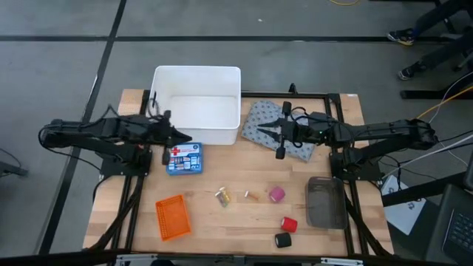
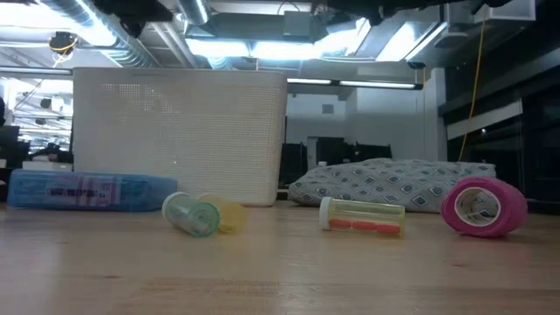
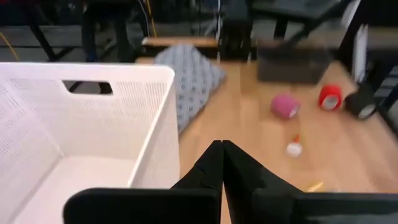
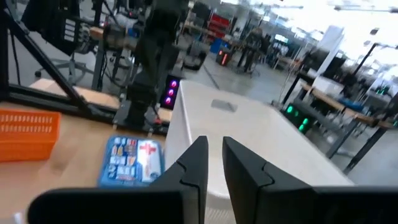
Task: Pick & place medical supplies in basket/bin
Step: Put the blue pill bottle in the orange bin
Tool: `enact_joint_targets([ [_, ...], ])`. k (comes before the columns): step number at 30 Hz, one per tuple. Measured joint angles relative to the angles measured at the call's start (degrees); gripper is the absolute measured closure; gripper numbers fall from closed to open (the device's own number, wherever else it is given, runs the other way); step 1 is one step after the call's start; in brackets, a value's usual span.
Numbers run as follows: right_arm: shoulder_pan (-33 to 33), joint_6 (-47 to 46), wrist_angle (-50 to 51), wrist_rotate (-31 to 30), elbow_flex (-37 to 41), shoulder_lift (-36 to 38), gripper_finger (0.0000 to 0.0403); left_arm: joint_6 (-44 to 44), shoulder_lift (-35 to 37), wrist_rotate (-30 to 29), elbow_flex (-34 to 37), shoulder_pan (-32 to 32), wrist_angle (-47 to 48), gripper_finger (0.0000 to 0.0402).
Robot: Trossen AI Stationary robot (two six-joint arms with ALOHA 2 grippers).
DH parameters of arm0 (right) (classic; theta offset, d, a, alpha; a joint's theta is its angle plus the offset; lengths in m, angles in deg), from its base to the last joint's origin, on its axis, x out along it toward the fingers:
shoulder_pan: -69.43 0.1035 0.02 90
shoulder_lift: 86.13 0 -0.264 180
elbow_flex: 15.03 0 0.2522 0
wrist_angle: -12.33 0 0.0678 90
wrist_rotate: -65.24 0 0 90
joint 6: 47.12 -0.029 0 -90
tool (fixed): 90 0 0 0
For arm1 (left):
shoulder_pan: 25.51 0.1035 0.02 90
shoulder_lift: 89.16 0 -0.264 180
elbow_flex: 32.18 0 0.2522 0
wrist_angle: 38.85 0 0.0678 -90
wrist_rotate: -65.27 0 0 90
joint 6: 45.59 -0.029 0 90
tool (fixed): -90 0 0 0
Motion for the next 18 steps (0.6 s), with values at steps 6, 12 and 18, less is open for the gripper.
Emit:
enact_joint_targets([
  [6,0.0,4.7,-1.3,0.0,0.0,0.0,0.0351,-0.6,-3.0,-1.6,0.0,0.0,0.5,0.0398],
  [12,-0.1,5.1,-1.3,0.0,0.0,0.0,0.0351,-3.0,-4.5,3.5,0.0,0.0,-2.0,0.0398],
  [18,-0.5,5.1,-3.4,-1.1,0.0,0.0,0.0351,-2.5,-7.2,0.9,0.0,0.0,-4.4,0.0398],
])
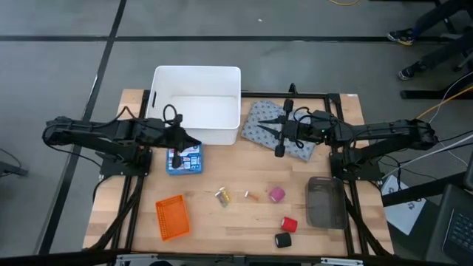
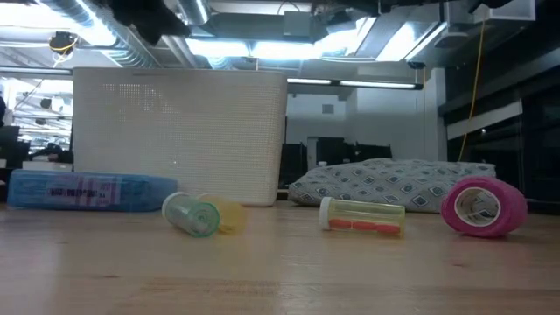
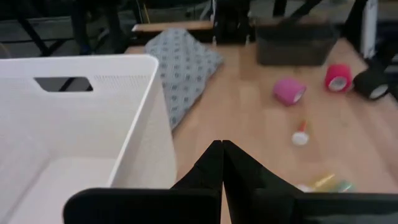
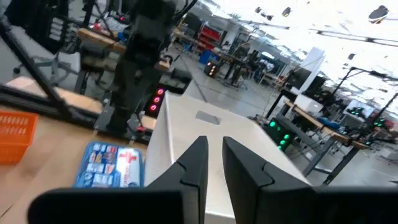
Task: Pick & place medical supplies in basket/bin
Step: Put the blue pill bottle in the orange bin
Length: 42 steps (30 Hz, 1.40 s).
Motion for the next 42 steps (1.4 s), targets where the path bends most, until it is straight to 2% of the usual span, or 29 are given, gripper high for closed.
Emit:
enact_joint_targets([
  [5,0.0,-0.1,-1.0,-0.7,0.0,0.0,0.0351,-1.6,-2.6,0.2,0.0,0.0,1.8,0.0398],
  [9,0.0,-2.8,-1.0,-0.8,0.0,0.0,0.0351,-0.9,-3.6,5.0,0.0,-0.4,-0.5,0.0391],
  [12,0.0,-4.5,-0.6,-0.8,0.0,0.0,0.0351,-1.5,-4.3,8.4,0.0,-2.5,-4.1,0.0375],
  [15,0.0,-5.1,-0.5,-0.8,0.0,0.0,0.0351,-3.6,-5.9,8.9,0.0,-5.8,-6.8,0.035],
  [17,0.0,-6.0,-0.4,-0.8,0.0,0.0,0.035,-4.9,-7.5,7.5,0.0,-8.1,-8.6,0.033],
  [21,0.0,-6.3,-0.4,-0.8,0.0,0.0,0.0338,-7.8,-11.3,0.4,0.0,-11.5,-10.0,0.0283],
  [24,0.0,-6.9,-0.3,-0.6,0.0,-0.4,0.0322,-9.8,-14.6,-5.0,0.0,-12.5,-9.8,0.0245],
  [26,0.0,-7.6,-0.2,-0.4,0.0,-0.6,0.0309,-10.3,-17.0,-6.2,0.0,-12.5,-9.4,0.0221],
  [28,0.0,-7.8,-0.4,-0.4,0.0,-1.2,0.0294,-10.2,-19.5,-5.2,0.0,-12.3,-9.2,0.0201],
  [32,0.0,-9.4,-0.1,-0.4,0.0,-2.3,0.0264,-9.0,-24.3,1.2,-0.1,-12.3,-9.6,0.0175],
  [38,0.6,-10.9,-0.2,-0.2,0.0,-3.6,0.023,-3.8,-31.1,9.6,-2.6,-15.0,-9.3,0.0173],
  [42,1.5,-11.0,-0.1,-0.2,0.0,-3.6,0.0221,-1.9,-35.2,11.5,-4.6,-18.2,-8.0,0.018],
])
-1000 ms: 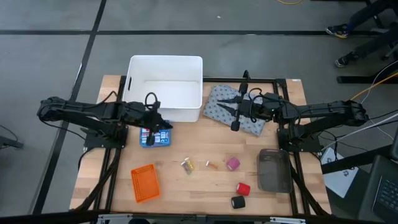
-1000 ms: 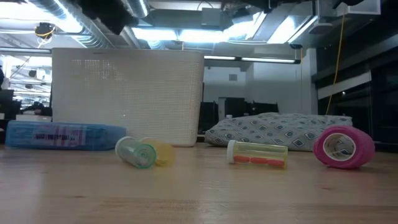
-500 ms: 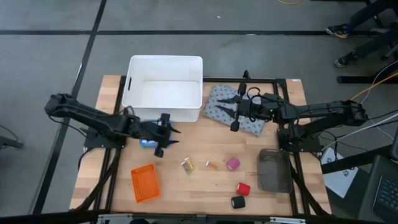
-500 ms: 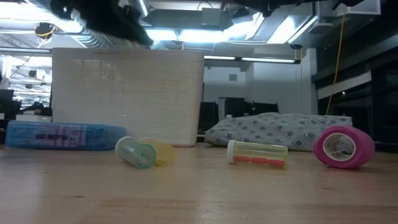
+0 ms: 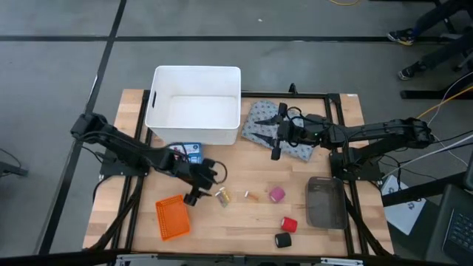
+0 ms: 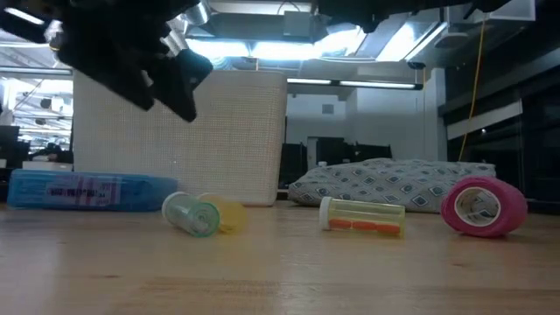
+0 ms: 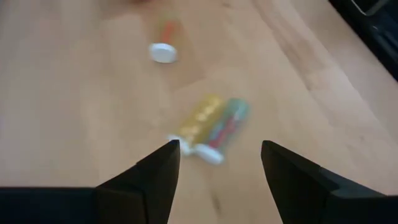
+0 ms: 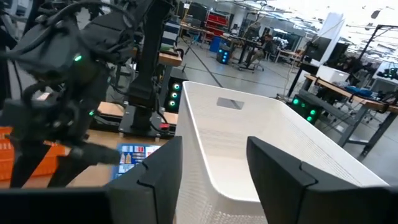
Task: Pick & place medical supplies in basket/bin
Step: Put the blue pill bottle in the orange bin
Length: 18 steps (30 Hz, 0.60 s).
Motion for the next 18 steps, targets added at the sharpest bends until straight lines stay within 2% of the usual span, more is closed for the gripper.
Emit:
enact_joint_targets([
  [8,0.8,-0.9,0.0,0.0,0.0,0.0,0.0224,0.1,-7.2,-1.5,-3.5,-4.4,2.7,0.0196],
  [18,0.8,-0.8,0.0,-0.1,0.0,0.0,0.0224,-5.4,-12.7,-1.7,-4.7,-2.0,2.8,0.0199],
])
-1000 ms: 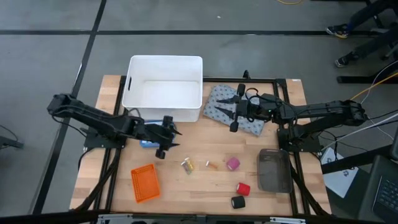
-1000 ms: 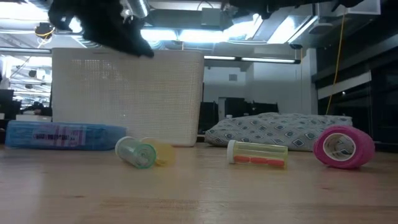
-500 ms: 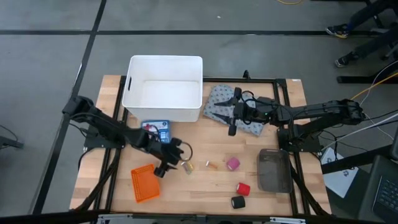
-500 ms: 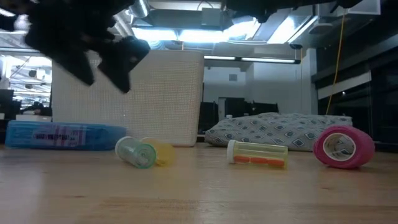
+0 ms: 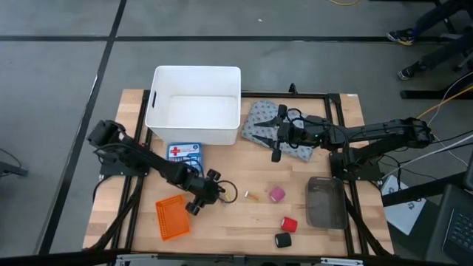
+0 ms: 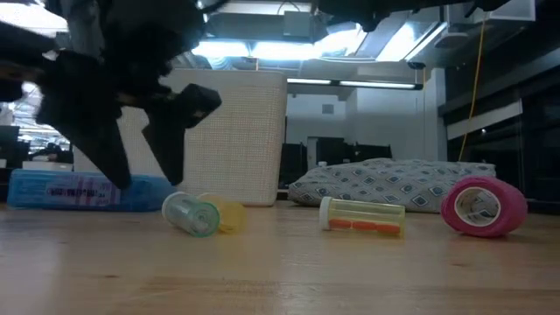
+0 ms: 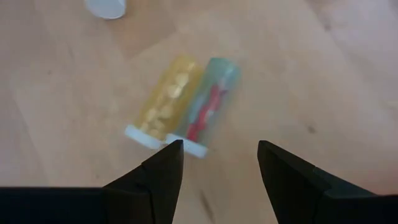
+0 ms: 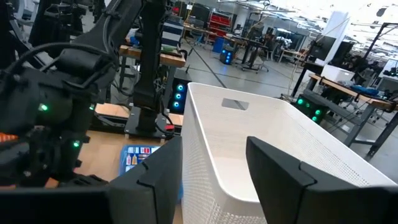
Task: Pick & place medical supplies in basket/bin
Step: Put the blue pill bottle in the orange bin
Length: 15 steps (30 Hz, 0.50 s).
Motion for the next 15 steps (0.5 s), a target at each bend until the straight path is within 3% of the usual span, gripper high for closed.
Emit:
enact_joint_targets([
  [15,0.0,0.0,0.1,-0.2,0.0,0.0,0.0225,-3.4,-0.1,1.0,0.0,3.1,-0.6,0.0199],
])
